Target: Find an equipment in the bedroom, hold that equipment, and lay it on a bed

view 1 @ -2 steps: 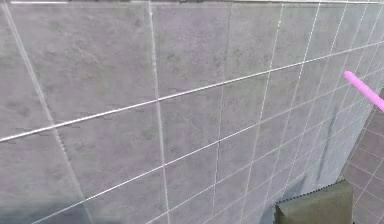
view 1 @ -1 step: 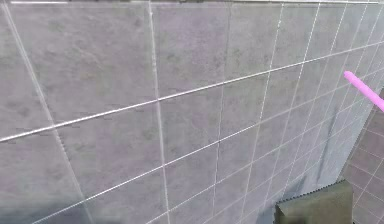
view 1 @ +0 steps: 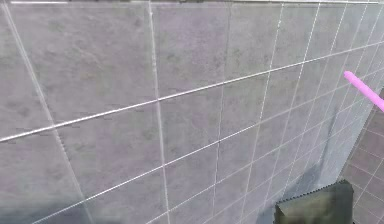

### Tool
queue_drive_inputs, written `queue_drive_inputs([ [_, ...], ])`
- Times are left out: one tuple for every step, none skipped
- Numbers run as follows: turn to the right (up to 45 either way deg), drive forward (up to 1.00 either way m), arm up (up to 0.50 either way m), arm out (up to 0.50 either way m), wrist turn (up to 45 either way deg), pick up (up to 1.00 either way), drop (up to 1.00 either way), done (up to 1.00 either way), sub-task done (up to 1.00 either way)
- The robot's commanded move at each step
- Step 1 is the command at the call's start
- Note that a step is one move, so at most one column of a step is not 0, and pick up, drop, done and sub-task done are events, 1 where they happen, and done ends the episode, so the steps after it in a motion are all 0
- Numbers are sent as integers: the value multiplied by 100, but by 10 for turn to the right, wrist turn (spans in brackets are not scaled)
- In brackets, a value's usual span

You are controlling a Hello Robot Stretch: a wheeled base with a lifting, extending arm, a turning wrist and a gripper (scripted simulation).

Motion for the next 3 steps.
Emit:
queue_drive_inputs([
  [0, 0, 0, 0, -450, 0, 0, 0, 0],
  [0, 0, 0, 0, -210, 0, 0, 0, 0],
  [0, 0, 0, -40, 0, 0, 0, 0, 0],
])
